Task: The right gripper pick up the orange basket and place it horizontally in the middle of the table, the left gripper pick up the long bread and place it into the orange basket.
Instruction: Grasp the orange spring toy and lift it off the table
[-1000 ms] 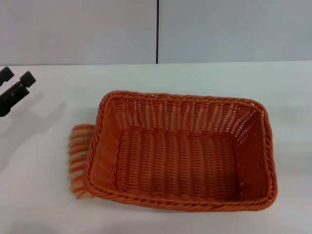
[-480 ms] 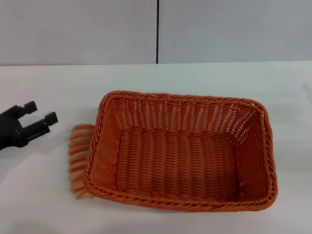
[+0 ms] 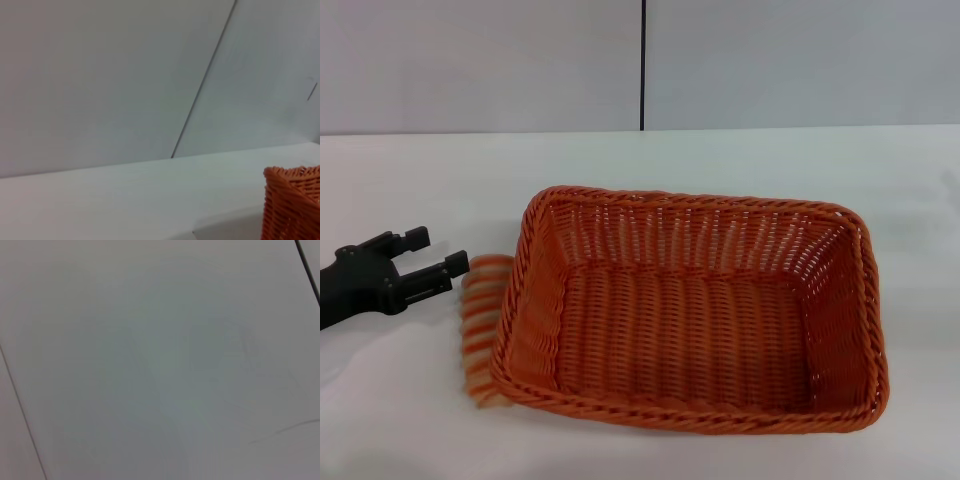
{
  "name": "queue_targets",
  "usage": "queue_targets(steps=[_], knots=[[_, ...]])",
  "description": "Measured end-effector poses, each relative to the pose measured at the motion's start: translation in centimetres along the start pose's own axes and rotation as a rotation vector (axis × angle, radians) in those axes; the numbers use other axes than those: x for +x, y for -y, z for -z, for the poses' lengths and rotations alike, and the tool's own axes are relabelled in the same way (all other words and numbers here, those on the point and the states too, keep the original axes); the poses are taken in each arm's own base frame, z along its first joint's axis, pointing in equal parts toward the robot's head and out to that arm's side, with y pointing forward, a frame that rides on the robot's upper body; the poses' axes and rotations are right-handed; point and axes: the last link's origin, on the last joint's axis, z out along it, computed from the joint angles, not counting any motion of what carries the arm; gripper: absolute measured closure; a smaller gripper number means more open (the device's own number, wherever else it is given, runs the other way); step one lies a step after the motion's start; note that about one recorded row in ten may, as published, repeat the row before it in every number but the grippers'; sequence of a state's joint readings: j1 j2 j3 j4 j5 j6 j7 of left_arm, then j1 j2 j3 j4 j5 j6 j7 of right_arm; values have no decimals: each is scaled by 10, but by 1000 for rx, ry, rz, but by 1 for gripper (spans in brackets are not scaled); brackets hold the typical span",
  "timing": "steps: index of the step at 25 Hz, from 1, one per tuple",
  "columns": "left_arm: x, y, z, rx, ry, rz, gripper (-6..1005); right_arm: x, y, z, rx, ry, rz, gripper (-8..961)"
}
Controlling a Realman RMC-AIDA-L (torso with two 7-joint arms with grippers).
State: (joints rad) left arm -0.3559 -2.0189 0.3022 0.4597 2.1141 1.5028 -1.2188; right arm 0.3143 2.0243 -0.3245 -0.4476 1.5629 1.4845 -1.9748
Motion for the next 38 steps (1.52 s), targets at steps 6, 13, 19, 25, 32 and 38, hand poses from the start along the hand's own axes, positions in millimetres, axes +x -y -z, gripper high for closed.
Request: queue_targets(steps=[6, 13, 19, 25, 32, 38], knots=[[-3, -2, -6, 0, 18, 6, 189, 1, 1, 0, 6, -4, 0, 456], [-7, -7, -13, -11, 28, 12, 189, 2, 2, -1, 16, -14, -2, 456], [-10, -10, -18, -33, 46, 20, 189, 3, 3, -2, 19, -21, 0, 456], [-12, -13, -22, -49, 61, 21, 189, 4, 3, -2, 20, -23, 1, 456], [-13, -16, -24, -67, 80, 13, 189, 5, 3, -2, 27, -26, -2, 456], [-13, -16, -24, -67, 80, 13, 189, 5, 3, -2, 29, -27, -2, 456]])
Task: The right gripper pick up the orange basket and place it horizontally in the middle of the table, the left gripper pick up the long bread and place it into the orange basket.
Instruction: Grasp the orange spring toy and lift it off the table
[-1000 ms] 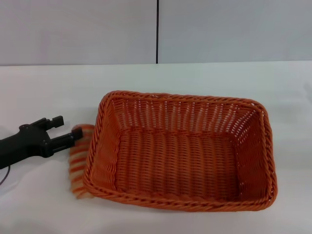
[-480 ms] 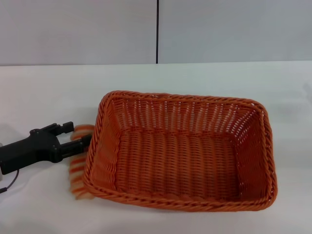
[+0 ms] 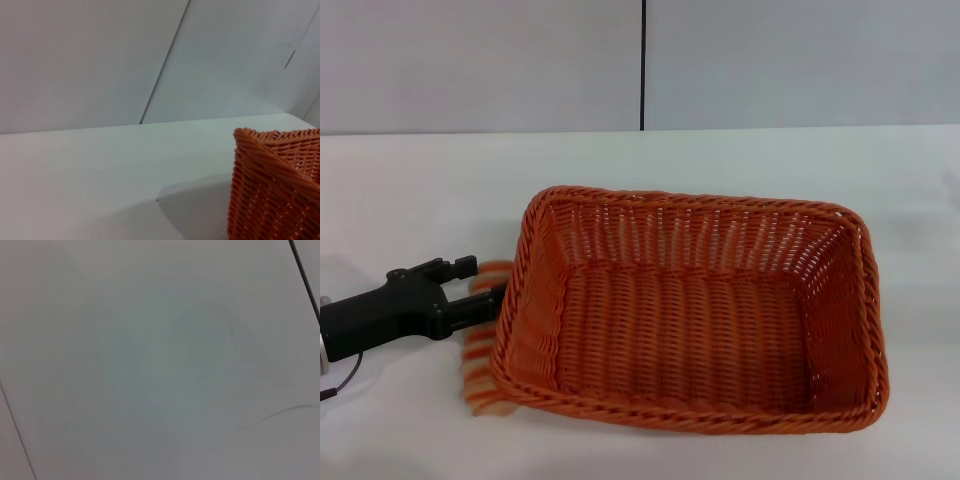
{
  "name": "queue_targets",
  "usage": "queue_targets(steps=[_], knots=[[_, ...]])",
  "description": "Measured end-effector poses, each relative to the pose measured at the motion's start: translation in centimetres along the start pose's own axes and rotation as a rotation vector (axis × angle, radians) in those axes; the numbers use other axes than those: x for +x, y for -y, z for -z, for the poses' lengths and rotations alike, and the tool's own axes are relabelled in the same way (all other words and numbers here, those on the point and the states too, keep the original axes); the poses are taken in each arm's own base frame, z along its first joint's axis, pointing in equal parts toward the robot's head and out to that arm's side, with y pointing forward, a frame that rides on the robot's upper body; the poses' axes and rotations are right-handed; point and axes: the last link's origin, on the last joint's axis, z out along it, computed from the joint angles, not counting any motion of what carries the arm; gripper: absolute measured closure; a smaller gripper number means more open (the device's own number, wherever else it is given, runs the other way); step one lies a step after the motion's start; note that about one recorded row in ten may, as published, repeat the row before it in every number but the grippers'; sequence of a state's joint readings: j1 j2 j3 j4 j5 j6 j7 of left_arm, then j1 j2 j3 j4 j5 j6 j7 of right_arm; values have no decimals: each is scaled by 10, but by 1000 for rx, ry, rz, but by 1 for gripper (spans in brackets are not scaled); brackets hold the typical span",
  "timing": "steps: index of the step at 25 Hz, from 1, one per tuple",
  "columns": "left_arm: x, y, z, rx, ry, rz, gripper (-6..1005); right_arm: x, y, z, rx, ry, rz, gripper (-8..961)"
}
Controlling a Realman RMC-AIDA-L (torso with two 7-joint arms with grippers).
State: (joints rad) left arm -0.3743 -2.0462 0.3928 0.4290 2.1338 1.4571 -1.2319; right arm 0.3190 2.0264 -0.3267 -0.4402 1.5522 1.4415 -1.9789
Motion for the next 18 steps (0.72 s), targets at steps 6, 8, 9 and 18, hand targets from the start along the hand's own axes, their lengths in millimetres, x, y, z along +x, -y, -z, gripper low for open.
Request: queue_targets(steps=[6, 8, 9, 18], knots=[[0, 0, 0, -1, 1, -1, 334, 0, 0, -1, 3, -1, 1, 456], [0, 0, 0, 0, 1, -2, 367, 0, 1, -1, 6, -3, 1, 456], [0, 0, 0, -1, 1, -2, 384, 0, 1, -2, 8, -3, 1, 456], [2, 0, -3, -5, -1, -13, 532, 0, 2, -3, 15, -5, 2, 456]])
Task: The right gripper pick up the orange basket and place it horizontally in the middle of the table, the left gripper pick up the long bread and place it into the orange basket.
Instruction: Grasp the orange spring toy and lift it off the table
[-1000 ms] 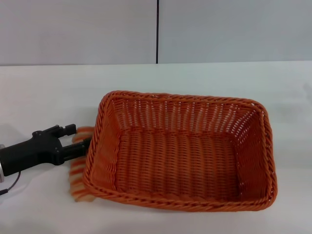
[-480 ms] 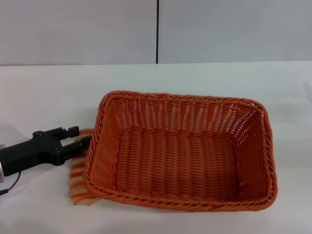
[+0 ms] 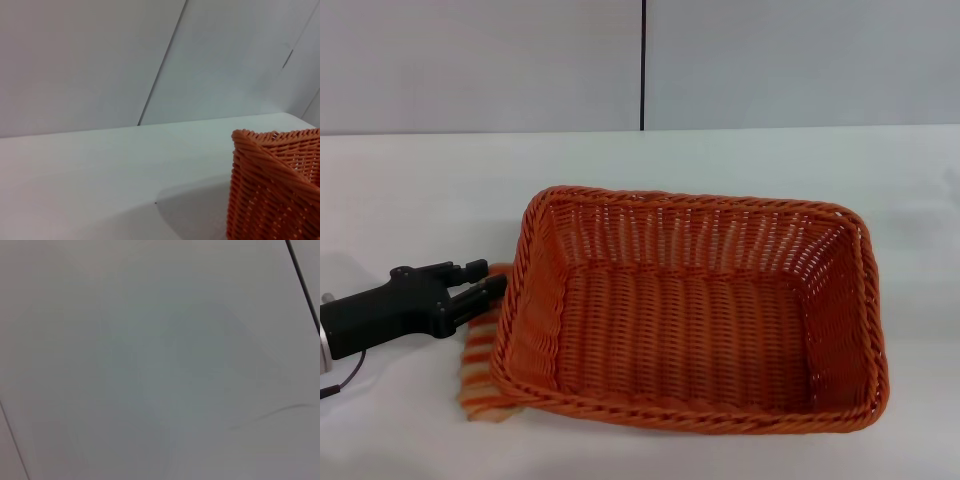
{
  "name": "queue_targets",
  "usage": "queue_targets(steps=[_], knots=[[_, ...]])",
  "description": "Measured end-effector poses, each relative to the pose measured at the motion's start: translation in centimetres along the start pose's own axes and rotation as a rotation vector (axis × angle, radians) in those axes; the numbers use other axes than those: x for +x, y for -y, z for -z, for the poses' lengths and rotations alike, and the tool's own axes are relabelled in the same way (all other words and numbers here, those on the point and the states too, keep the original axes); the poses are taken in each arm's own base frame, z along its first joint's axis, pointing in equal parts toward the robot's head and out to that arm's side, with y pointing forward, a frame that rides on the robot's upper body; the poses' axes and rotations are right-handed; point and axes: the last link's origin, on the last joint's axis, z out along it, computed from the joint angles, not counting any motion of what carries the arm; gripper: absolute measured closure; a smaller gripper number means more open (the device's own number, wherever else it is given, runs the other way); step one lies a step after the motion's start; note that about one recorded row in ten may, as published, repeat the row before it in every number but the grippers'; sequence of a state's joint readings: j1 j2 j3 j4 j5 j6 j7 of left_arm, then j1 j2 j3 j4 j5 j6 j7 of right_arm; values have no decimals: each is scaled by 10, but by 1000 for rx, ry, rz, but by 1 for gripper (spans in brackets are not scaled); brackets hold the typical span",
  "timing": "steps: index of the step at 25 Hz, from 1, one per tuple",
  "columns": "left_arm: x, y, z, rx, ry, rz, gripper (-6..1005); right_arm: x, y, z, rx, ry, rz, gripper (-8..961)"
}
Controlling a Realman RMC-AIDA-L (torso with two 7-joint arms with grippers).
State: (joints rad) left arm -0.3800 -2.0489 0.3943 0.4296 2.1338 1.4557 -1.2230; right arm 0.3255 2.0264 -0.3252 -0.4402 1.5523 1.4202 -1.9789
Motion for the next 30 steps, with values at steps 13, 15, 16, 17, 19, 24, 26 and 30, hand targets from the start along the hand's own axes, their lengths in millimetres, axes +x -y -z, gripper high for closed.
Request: queue_targets(steps=[13, 15, 16, 17, 19, 24, 26, 30], knots=[[1, 2, -1, 12, 3, -9, 697, 0, 1, 0, 8, 2, 0, 456], [1, 2, -1, 12, 3, -9, 710, 0, 1, 0, 8, 2, -1, 456], [1, 2, -1, 12, 3, -9, 717, 0, 1, 0, 8, 3, -1, 456], [1, 2, -1, 12, 3, -9, 723, 0, 1, 0, 8, 3, -1, 456], [0, 1, -1, 10, 3, -6, 738, 0, 1, 0, 8, 3, -1, 456], [0, 1, -2, 9, 3, -5, 778, 4, -1, 0, 8, 1, -12, 456], [0, 1, -2, 9, 3, -5, 788, 4, -1, 0, 9, 2, -14, 456], [0, 1, -2, 7, 2, -4, 809, 4, -1, 0, 9, 4, -14, 456]])
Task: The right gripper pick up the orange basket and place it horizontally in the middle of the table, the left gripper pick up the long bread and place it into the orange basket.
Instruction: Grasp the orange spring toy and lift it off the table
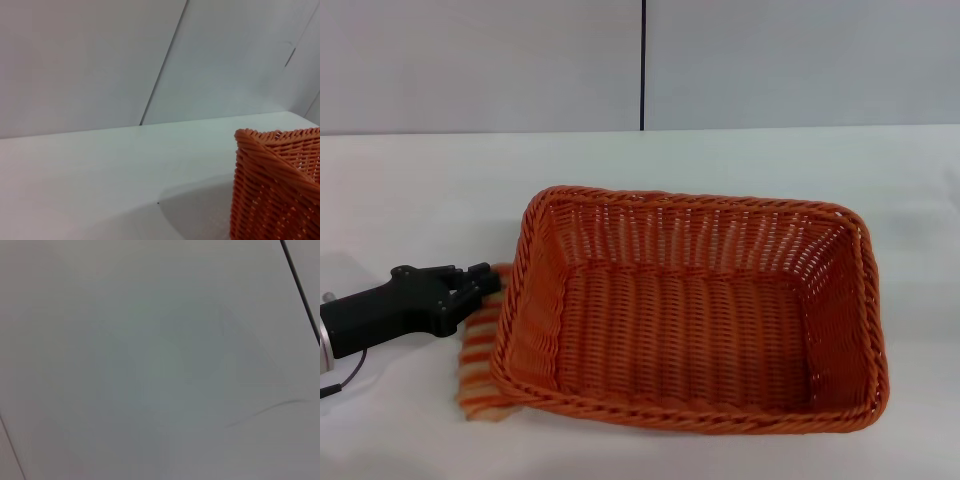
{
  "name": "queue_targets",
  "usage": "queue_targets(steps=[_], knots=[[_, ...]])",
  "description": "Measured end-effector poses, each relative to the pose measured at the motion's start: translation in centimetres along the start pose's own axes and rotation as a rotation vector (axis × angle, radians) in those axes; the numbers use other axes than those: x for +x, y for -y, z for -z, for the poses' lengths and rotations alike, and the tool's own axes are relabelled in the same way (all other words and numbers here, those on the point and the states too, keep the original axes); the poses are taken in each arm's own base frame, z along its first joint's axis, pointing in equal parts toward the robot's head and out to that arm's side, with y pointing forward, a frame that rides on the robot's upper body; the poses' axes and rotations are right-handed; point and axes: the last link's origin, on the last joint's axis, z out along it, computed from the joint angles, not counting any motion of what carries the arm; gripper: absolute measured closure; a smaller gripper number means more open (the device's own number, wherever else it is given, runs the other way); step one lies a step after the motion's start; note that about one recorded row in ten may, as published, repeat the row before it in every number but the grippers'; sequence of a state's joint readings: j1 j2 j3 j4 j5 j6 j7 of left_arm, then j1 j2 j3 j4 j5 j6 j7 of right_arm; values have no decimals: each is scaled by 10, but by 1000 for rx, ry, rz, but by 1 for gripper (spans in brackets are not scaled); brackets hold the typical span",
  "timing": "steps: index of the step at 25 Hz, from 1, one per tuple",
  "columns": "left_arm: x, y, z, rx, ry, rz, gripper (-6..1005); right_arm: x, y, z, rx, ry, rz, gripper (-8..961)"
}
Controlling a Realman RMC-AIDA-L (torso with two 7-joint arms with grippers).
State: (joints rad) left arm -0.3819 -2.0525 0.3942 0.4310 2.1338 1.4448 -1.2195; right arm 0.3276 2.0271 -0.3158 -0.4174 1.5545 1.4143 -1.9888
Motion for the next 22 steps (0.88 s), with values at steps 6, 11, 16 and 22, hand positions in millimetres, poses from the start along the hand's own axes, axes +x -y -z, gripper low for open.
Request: queue_targets(steps=[6, 11, 16, 22], knots=[[0, 0, 0, -3, -1, 0, 858, 0, 0, 0, 2, 2, -1, 456], [2, 0, 1, 0, -10, -1, 901, 0, 0, 0, 2, 5, -1, 456], [7, 6, 11, 28, -54, 16, 924, -1, 0, 0, 1, 5, -1, 456], [11, 12, 24, 61, -105, 29, 929, -1, 0, 0, 3, 7, 3, 456]])
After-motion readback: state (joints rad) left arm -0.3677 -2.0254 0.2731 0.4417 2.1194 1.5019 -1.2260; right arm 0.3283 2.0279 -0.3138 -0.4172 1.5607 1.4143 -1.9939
